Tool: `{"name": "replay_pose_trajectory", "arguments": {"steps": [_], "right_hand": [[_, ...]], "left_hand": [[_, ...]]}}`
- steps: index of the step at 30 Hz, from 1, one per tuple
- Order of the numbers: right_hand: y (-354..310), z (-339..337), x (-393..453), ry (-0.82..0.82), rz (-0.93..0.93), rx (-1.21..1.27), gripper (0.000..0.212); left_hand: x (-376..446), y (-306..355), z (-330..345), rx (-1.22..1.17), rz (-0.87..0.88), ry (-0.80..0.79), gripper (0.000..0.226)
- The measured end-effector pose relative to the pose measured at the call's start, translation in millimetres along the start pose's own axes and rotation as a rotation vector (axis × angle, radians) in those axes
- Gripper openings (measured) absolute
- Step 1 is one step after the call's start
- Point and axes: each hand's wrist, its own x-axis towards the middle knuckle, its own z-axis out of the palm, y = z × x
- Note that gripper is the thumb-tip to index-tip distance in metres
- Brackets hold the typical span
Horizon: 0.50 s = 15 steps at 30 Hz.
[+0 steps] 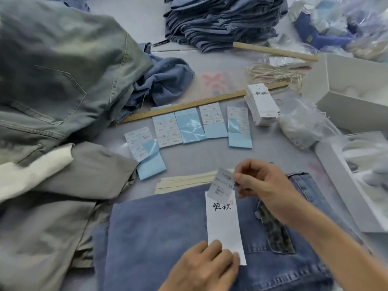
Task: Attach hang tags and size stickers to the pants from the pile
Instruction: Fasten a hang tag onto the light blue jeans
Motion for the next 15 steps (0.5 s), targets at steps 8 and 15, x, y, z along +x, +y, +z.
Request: {"name": "replay_pose_trajectory", "arguments": {"steps": [8,15], "right_hand": [[17,-1,-18,-0.214,0.174,-0.359,0.008],[28,-1,-17,-0.276,0.246,-0.529,0.011]], "left_hand": [[-26,3,-1,-0.236,-0.204,0.19,0.021],[-22,-24,6,-0.675,-1.043,0.057,0.018]]}}
